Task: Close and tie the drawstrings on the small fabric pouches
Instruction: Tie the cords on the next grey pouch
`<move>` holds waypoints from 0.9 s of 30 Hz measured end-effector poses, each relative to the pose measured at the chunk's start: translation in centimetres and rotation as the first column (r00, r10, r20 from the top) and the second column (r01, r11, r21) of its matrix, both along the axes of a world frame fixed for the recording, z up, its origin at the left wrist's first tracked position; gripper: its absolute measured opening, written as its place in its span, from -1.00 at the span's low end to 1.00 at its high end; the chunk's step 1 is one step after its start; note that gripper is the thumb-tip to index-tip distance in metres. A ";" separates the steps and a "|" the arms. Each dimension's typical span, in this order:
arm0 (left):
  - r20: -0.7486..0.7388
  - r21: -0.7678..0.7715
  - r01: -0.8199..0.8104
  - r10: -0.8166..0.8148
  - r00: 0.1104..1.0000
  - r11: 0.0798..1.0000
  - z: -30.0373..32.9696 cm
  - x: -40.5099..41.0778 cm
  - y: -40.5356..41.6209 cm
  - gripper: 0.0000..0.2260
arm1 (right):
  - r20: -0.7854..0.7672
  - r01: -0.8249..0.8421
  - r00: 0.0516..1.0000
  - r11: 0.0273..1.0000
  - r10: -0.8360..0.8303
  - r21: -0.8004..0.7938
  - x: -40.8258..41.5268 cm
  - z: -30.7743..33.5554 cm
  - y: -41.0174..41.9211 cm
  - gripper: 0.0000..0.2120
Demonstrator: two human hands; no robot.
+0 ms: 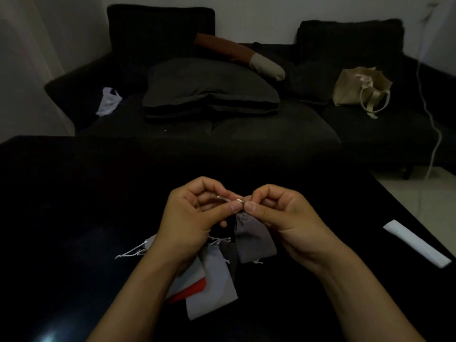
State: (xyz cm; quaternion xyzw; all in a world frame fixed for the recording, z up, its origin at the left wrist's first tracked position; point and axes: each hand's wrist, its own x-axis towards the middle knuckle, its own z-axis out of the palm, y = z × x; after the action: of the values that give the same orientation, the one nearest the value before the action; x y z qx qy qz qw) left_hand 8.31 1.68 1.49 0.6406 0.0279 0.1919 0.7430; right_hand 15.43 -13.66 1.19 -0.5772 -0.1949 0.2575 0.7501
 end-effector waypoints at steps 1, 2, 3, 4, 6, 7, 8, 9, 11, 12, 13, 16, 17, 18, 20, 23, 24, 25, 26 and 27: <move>0.001 -0.007 -0.008 0.008 1.000 1.000 0.0 0.0 0.0 -0.80 | 0.070 0.056 0.996 0.998 -0.054 -0.022 0.0 0.1 0.0 -0.86; 0.001 -0.012 -0.014 0.014 1.000 1.000 -0.1 0.1 0.0 -0.80 | 0.156 0.113 0.982 0.992 -0.103 -0.059 0.0 0.1 0.0 -0.86; -0.001 -0.016 -0.018 0.018 1.000 1.000 -0.1 0.1 0.0 -0.80 | 0.238 0.162 0.962 0.982 -0.136 -0.092 0.1 0.2 -0.1 -0.86; -0.003 -0.021 -0.022 0.022 1.000 1.000 -0.2 0.1 0.0 -0.80 | 0.297 0.194 0.942 0.975 -0.155 -0.105 0.2 0.2 -0.2 -0.87; -0.005 -0.031 -0.025 0.025 1.000 0.999 -0.3 0.2 0.0 -0.80 | 0.349 0.193 0.926 0.974 -0.141 -0.119 0.3 0.1 -0.2 -0.89; -0.008 -0.032 -0.028 0.028 1.000 0.999 -0.4 0.2 0.0 -0.81 | 0.371 0.182 0.921 0.973 -0.118 -0.142 0.2 0.1 -0.2 -0.88; -0.014 -0.031 -0.035 0.034 0.999 0.999 -0.4 0.2 -0.1 -0.82 | 0.404 0.181 0.909 0.969 -0.100 -0.169 0.2 0.0 -0.1 -0.87; -0.021 -0.030 -0.046 0.045 0.999 0.999 -0.4 0.3 0.0 -0.84 | 0.455 0.194 0.886 0.961 -0.086 -0.198 0.3 -0.1 -0.1 -0.89; -0.031 -0.036 -0.071 0.070 0.997 0.997 -0.5 0.4 0.0 -0.87 | 0.542 0.237 0.838 0.935 -0.060 -0.262 0.5 -0.3 -0.2 -0.91; -0.037 -0.036 -0.079 0.078 0.996 0.996 -0.5 0.4 0.0 -0.88 | 0.538 0.236 0.842 0.927 -0.046 -0.291 0.6 -0.3 -0.2 -0.91; -0.044 -0.035 -0.085 0.083 0.996 0.996 -0.5 0.4 0.0 -0.89 | 0.496 0.215 0.867 0.927 -0.036 -0.308 0.7 -0.3 -0.2 -0.89; -0.065 -0.062 -0.119 0.115 0.991 0.991 -0.6 0.5 0.2 -0.88 | 0.221 0.121 0.973 0.964 -0.068 -0.237 0.5 0.1 -0.1 -0.80; -0.069 -0.070 -0.131 0.127 0.990 0.989 -0.6 0.6 0.3 -0.88 | 0.120 0.112 0.988 0.978 -0.091 -0.174 0.5 0.2 0.0 -0.78; -0.074 -0.069 -0.139 0.134 0.988 0.988 -0.7 0.7 0.3 -0.88 | 0.031 0.111 0.994 0.987 -0.108 -0.115 0.5 0.4 -0.1 -0.79; -0.080 -0.052 -0.130 0.125 0.989 0.990 -0.9 0.8 0.4 -0.88 | -0.097 0.125 0.987 0.992 -0.125 -0.011 0.6 0.6 0.0 -0.83; -0.076 0.054 -0.074 0.078 0.994 0.996 -1.2 0.7 0.3 -0.87 | -0.218 0.154 0.967 0.983 -0.128 0.102 0.4 0.7 0.2 -0.75; -0.078 0.099 -0.047 0.055 0.995 0.994 -1.3 0.7 0.2 -0.87 | -0.246 0.159 0.961 0.980 -0.125 0.122 0.4 0.8 0.2 -0.68; -0.088 0.139 -0.020 0.032 0.996 0.990 -1.4 0.7 0.3 -0.86 | -0.268 0.162 0.955 0.978 -0.123 0.128 0.4 0.8 0.2 -0.60; -0.102 0.174 0.010 0.008 0.995 0.985 -1.5 0.7 0.3 -0.85 | -0.274 0.166 0.953 0.979 -0.129 0.116 0.3 0.8 0.0 -0.59; -0.112 0.211 0.037 -0.014 0.994 0.977 -1.5 0.7 0.3 -0.85 | -0.262 0.174 0.954 0.981 -0.145 0.091 0.3 0.8 -0.1 -0.68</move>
State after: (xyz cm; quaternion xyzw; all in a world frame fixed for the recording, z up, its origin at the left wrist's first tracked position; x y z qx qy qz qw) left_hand 9.02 2.02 -0.02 0.7265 0.0400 0.1485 0.6697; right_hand 15.77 -13.75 2.04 -0.5098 -0.0644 0.2563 0.8187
